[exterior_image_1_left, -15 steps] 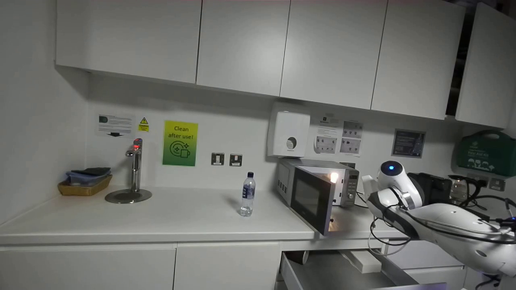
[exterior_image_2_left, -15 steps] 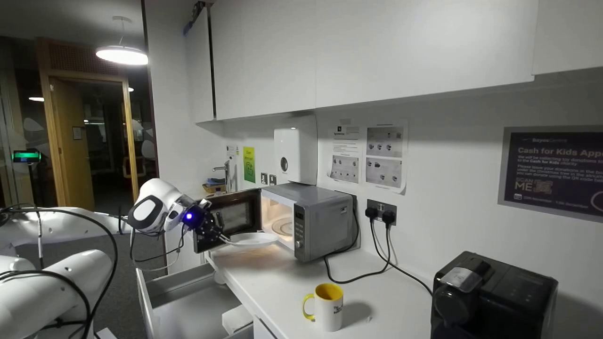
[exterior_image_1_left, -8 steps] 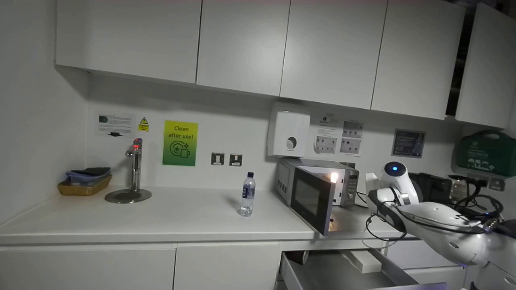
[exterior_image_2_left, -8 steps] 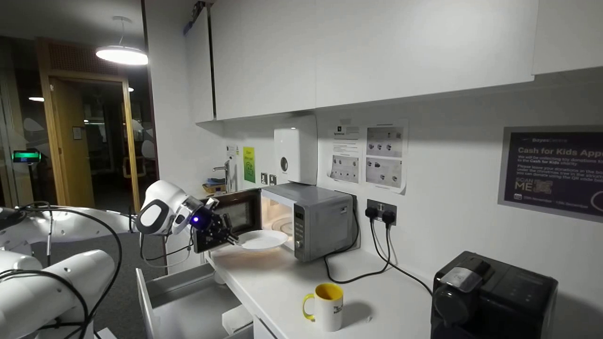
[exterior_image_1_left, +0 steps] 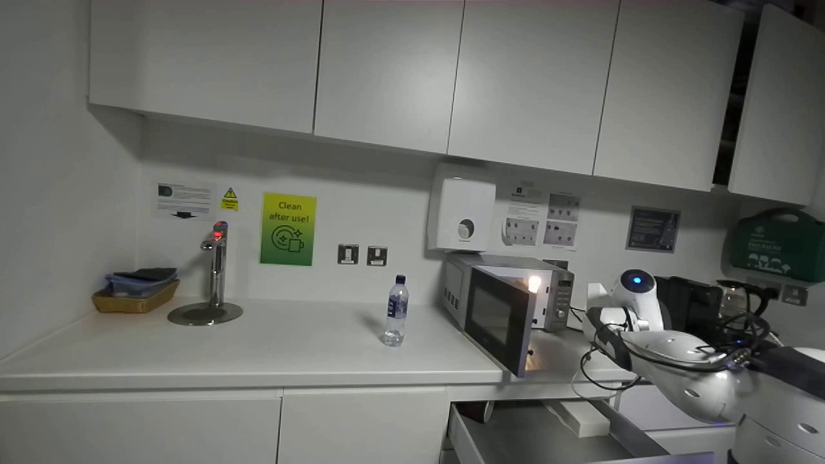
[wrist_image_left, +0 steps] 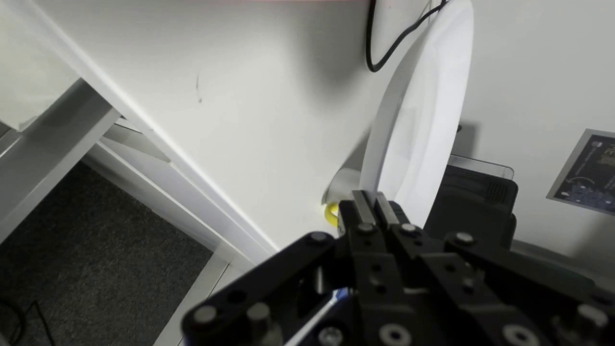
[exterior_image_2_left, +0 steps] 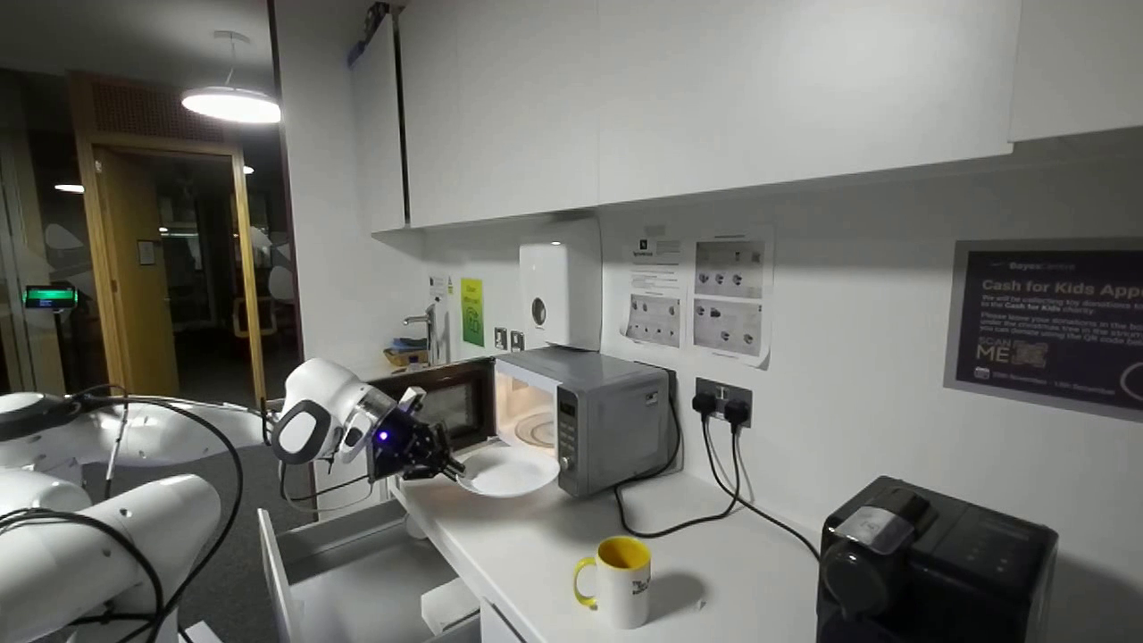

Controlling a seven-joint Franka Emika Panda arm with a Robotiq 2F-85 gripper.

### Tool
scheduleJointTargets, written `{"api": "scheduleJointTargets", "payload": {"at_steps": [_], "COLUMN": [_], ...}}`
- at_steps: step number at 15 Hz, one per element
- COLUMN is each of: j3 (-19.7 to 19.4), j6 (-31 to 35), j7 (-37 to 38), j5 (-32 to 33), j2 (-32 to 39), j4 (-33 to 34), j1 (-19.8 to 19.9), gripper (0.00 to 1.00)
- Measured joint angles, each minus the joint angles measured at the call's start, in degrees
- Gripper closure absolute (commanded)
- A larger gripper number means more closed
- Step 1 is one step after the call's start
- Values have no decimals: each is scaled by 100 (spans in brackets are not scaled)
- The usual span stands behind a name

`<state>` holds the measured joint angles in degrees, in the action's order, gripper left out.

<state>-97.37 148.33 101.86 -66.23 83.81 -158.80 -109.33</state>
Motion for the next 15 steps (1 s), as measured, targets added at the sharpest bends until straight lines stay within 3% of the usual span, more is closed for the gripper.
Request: {"api": "scheduleJointTargets", "payload": {"at_steps": [7, 15], "j3": [579, 851], "j6": [197, 331], "j7": [-935, -1294], "j5": [-1478, -1796], "j2": [0, -98], "j4": [0, 0], "j1": [451, 703], "gripper": [99, 99]}}
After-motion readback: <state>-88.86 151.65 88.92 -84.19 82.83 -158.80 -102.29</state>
